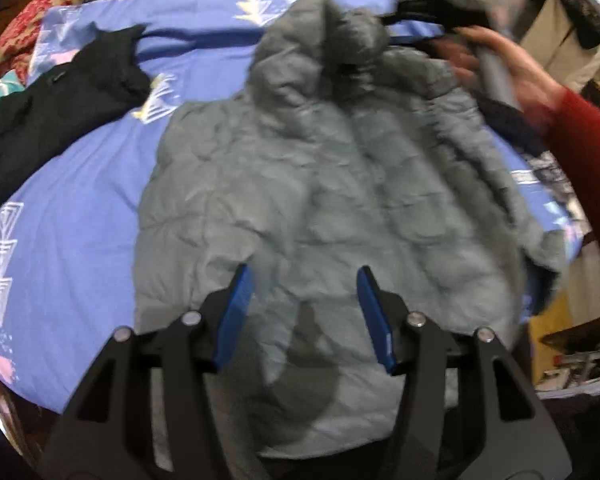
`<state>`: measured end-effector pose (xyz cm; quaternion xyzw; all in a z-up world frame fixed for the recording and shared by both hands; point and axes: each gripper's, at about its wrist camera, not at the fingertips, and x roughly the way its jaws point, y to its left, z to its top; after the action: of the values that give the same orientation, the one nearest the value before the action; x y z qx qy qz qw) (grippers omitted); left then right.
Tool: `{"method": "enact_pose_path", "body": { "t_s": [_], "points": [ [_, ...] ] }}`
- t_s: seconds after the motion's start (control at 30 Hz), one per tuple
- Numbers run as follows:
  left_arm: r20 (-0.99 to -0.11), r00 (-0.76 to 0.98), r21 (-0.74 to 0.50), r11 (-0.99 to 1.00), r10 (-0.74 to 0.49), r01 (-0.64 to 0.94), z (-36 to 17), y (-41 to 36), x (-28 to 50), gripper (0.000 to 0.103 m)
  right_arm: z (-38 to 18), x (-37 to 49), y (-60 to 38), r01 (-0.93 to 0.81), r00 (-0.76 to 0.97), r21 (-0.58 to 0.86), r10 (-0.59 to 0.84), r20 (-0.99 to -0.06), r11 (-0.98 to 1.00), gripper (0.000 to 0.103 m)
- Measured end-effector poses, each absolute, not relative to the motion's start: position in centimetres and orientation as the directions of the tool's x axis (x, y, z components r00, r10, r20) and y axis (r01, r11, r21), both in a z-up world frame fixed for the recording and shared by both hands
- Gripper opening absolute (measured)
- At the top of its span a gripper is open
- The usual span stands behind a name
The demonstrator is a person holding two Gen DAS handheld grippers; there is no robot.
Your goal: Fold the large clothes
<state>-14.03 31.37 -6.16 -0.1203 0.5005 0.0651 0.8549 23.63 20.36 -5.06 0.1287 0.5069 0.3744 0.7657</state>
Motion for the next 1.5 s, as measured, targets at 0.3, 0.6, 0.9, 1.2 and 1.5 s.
{"method": "enact_pose_path", "body": {
  "t_s": [0.3,0.6,0.9,1.2,1.5],
  "points": [
    [-0.832,0.356,0.193,0.823,0.427,-0.535,-7.4,47.4,-8.1,0.052,-10.5,10.8,3.5,-0.499,0.213,0.525,0.685,-0.697,0.69,0.064],
    [-0.799,0.384,-0.054,0.58,0.462,-0.812,-2.6,56.7,-11.3,0.052,-10.7,3.1,-4.1,-0.394,0.429,0.339,0.497,-0.754,0.854,0.066],
    [-0.875,0.473,-0.195,0.819,0.103,-0.539,-6.8,44.2,-18.4,0.052,-13.7,1.8,-2.7,-0.321,0.238,0.676,0.747,-0.62,0.663,0.067],
    [-0.92,0.393,-0.201,0.87,-0.01,-0.449,-10.8,38.8,-19.3,0.052,-11.2,16.8,-14.5,-0.061,0.634,0.283,0.256,-0.73,0.957,0.067],
    [-0.934,0.356,-0.195,0.878,-0.031,-0.437,-12.0,37.9,-19.3,0.058,-10.2,8.8,-15.5,-0.207,0.604,0.475,0.494,-0.626,0.855,0.072]
  ]
}}
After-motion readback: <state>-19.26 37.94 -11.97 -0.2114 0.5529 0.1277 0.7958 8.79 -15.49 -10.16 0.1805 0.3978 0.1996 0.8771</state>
